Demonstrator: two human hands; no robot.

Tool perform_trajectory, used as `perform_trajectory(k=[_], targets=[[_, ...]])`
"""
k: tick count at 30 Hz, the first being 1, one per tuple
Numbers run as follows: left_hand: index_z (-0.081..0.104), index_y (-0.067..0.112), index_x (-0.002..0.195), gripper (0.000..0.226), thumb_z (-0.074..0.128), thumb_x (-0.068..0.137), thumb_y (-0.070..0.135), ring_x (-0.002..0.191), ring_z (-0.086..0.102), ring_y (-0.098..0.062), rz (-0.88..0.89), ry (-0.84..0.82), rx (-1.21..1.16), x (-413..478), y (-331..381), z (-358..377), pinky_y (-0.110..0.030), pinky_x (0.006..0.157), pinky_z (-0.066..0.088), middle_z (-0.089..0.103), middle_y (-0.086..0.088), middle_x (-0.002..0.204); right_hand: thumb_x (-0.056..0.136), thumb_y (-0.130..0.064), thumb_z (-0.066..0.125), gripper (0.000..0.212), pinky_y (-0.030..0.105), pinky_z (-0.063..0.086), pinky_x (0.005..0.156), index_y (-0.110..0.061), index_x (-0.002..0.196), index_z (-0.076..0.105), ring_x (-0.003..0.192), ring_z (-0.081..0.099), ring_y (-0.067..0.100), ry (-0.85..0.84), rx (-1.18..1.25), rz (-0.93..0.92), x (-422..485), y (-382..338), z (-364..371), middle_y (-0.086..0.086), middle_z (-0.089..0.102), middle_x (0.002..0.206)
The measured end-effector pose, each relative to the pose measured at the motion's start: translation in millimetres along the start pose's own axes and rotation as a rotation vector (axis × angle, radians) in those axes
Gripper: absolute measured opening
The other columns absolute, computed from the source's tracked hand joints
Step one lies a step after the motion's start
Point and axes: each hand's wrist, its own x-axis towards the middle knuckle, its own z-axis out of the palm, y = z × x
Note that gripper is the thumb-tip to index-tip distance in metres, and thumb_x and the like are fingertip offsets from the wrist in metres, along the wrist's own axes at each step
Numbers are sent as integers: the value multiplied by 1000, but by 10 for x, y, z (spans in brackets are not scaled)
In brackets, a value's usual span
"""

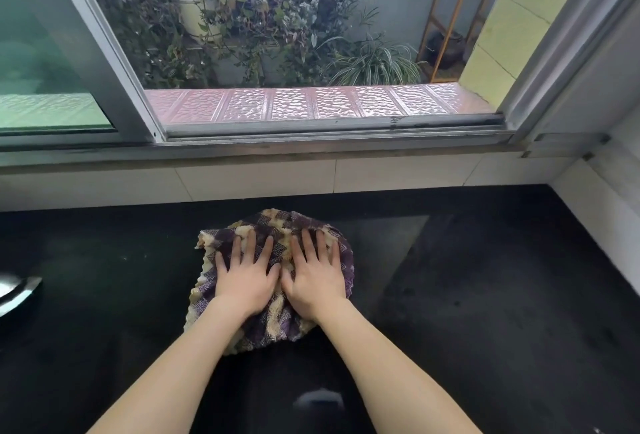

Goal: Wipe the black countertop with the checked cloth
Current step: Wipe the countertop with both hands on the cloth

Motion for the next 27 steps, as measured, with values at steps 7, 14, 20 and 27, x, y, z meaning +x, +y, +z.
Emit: perform_trajectory(k=[7, 14, 20, 27], targets=[[-4, 35, 146, 62, 19, 93, 56, 141, -19, -26, -6, -51, -73, 280, 42, -86, -57, 110, -9, -18, -2, 156, 96, -47, 24, 62, 48, -13, 113, -24, 150, 6, 143, -11, 24, -74, 12, -28, 209, 177, -49, 5, 3, 159], [-4, 35, 146, 62, 19, 92, 56, 141, -18, -26, 1, -40, -52, 239, 75, -71, -57, 111, -7, -18, -2, 155, 98, -43, 20, 61, 51, -11, 112, -20, 150, 0, 143, -11, 28, -114, -28, 1, 148, 114, -81, 7, 1, 159], [-4, 33, 147, 62, 16, 93, 55, 141, -17, -25, 40, -2, -17, 6, 126, 20, -54, 112, -7, -17, -2, 156, 98, -44, 17, 61, 51, -16, 111, -19, 150, -2, 142, -15, 29, -129, -61, 11, -91, 121, -86, 8, -4, 158], [-6, 32, 146, 60, 13, 94, 53, 142, -15, -26, 59, 6, 8, -308, 213, 97, -53, 113, -4, -16, -2, 156, 81, -49, -8, 75, 52, -15, 111, -19, 150, -3, 142, -14, 30, -130, -94, 25, -376, 106, -67, 8, -4, 158]])
